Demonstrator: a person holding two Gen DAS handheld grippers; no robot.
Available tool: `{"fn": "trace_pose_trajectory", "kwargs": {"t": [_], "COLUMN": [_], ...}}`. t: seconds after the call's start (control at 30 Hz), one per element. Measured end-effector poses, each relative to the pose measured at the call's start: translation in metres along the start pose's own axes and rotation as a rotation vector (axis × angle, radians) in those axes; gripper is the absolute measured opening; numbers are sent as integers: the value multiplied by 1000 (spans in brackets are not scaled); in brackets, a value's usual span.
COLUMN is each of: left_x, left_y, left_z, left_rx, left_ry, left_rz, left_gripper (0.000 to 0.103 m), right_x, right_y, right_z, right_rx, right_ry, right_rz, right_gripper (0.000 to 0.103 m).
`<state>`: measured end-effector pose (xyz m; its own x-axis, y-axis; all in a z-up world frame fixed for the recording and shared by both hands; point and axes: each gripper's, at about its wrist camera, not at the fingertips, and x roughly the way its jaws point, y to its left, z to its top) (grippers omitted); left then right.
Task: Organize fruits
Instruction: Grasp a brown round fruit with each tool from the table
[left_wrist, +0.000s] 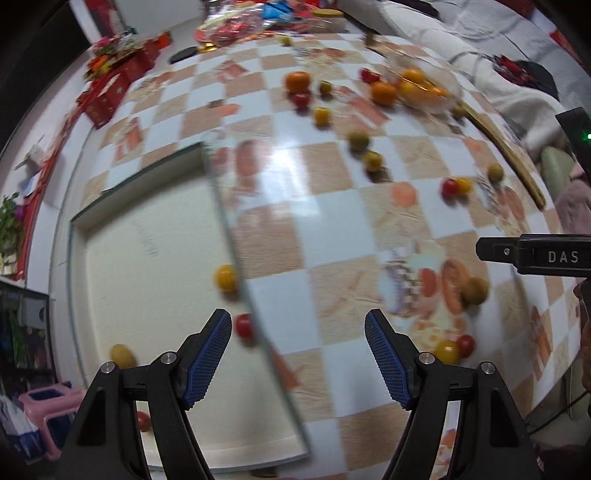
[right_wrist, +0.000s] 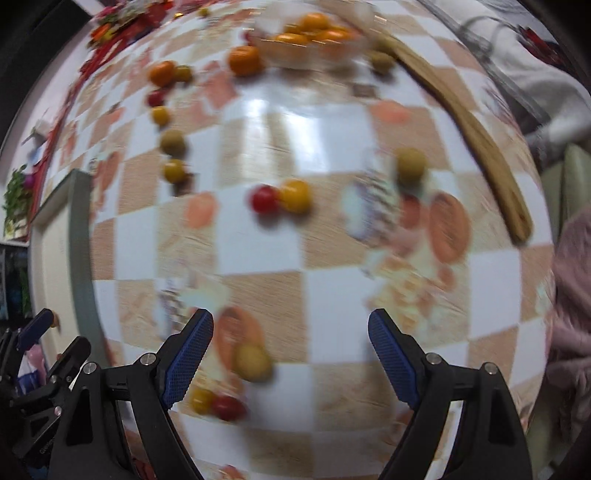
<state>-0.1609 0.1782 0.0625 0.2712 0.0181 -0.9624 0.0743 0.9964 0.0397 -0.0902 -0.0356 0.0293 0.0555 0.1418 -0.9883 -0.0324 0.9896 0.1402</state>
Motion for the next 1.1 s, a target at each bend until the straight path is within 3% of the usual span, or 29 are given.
{"fn": "trace_pose_trajectory", "kwargs": {"t": [0.2,0.5,0.97,1.1], "left_x": [8,21,50,55], "left_y": [-56,-104,-138,-141], "left_z": [3,11,17,19], "left_rx": [86,123,122,110], "left_ry": [30,64,97,109], "left_rz": [-61,-100,-42,-25], "left_gripper": [76,76,76,76], "right_x": [-2,-7,1,4], "right_y": [-46,-69,-73,-69], "right_z": [-12,-8,41,57], "right_rx": [62,29,-109,-136], "right_ry": [9,-2,-69,-95], "right_rz": [-31,-33,-95,-109], "right_gripper": [88,88,88,82]}}
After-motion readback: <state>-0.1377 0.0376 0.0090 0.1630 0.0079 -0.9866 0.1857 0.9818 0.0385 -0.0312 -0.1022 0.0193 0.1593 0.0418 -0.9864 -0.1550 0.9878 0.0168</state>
